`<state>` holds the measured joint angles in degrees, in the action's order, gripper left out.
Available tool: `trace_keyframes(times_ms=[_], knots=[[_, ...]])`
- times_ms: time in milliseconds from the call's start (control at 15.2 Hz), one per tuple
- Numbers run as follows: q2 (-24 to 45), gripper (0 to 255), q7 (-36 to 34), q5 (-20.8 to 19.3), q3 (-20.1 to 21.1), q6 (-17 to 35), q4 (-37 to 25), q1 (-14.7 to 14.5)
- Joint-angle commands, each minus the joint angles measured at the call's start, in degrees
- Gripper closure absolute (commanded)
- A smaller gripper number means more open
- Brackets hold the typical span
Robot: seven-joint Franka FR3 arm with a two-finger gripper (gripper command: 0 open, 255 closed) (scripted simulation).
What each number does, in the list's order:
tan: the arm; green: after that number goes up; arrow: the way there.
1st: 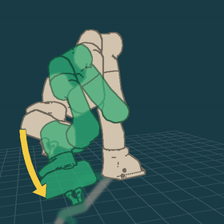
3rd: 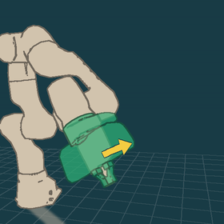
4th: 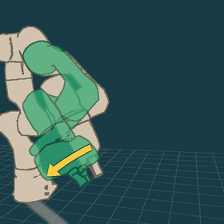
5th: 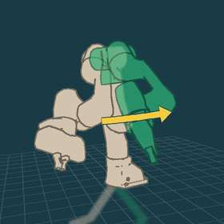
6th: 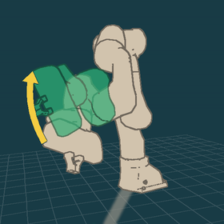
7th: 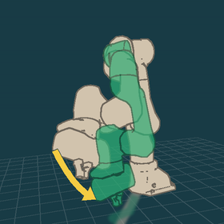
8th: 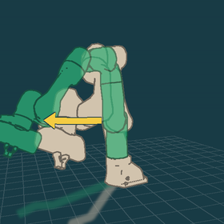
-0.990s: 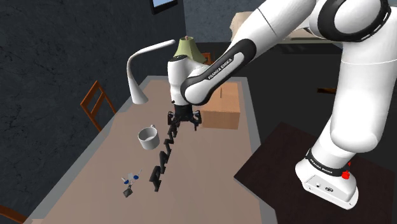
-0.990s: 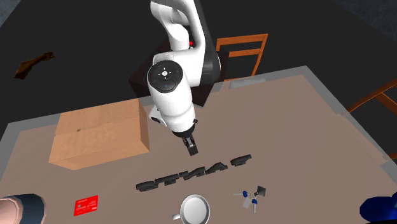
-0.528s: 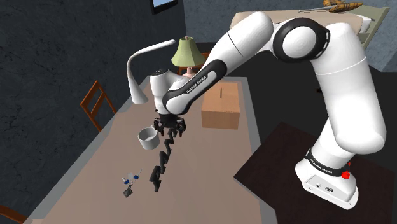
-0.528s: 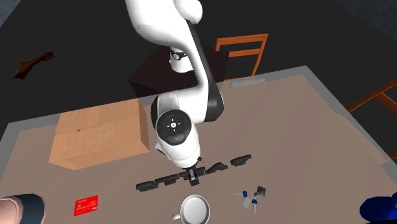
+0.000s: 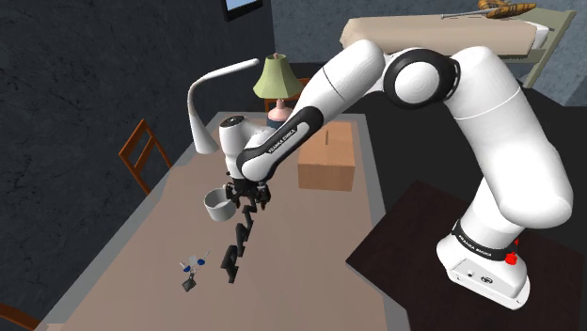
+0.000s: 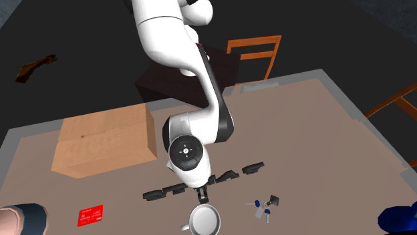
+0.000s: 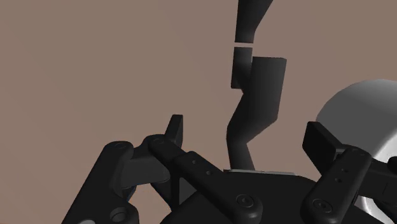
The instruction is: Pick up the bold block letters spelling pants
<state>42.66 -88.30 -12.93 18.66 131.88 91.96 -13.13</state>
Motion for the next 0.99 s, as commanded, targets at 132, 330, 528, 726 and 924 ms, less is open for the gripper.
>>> trace_keyframes(times_ms=[132,330,528,726,924], knots=[[1.55,0,-0.12,-0.38,-0.37,0.98,-0.58,-0.31],[1.42,255,-0.1,-0.36,-0.36,1.07,-0.36,-0.24],[1.4,255,-0.1,-0.36,-0.35,1.08,-0.34,-0.24],[1.4,255,-0.1,-0.36,-0.35,1.07,-0.34,-0.24],[0.49,255,-0.01,-0.09,-0.1,0.08,-0.43,-0.11]])
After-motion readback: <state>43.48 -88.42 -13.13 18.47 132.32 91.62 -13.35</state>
